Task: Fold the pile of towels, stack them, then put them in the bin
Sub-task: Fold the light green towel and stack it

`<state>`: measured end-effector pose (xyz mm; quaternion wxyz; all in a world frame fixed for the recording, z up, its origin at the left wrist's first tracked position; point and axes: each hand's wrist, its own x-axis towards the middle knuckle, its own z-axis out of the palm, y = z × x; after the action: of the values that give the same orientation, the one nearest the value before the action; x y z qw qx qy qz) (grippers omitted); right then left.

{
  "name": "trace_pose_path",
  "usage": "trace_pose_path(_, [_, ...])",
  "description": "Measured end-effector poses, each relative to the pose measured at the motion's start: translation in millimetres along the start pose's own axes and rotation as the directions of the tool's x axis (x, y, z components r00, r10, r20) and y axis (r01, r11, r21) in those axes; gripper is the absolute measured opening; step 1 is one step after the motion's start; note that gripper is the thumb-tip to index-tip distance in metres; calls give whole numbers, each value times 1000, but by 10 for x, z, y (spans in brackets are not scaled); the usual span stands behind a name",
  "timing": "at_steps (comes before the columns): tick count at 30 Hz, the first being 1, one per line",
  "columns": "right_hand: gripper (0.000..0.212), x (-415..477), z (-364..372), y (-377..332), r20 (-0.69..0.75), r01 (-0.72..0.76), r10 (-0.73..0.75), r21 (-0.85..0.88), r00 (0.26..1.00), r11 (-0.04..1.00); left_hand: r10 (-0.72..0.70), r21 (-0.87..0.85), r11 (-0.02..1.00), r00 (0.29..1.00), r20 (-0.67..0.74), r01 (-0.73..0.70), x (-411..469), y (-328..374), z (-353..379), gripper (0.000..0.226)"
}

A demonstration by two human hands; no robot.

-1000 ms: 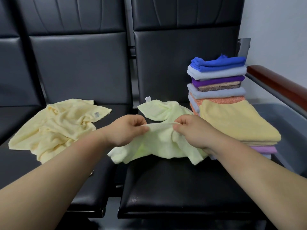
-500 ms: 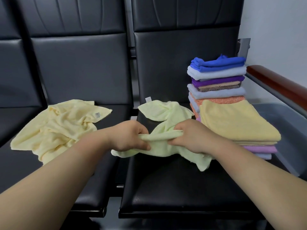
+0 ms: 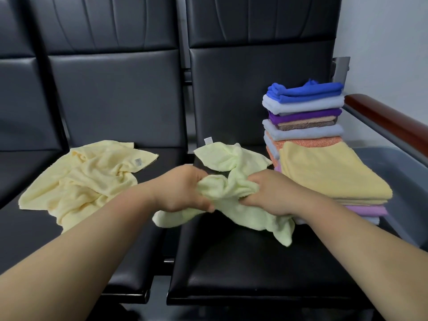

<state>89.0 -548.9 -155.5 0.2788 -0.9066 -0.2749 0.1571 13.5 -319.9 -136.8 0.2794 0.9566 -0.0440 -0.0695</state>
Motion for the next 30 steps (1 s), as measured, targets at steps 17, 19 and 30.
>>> trace_pose_path(17, [21, 5, -5, -9, 12, -29, 30, -5, 999, 1000, -33, -93, 995, 999, 3, 34, 7, -34, -28, 21])
trace_pose_path(19, [19, 6, -18, -6, 0, -19, 19, 42, 1000, 999, -72, -60, 995, 996, 59, 75, 16, -72, -35, 17])
trace_pose_path(30, [32, -68, -2, -65, 50, 9, -27, 336, 998, 942, -7, -698, 704, 981, -193, -132, -8, -79, -38, 30])
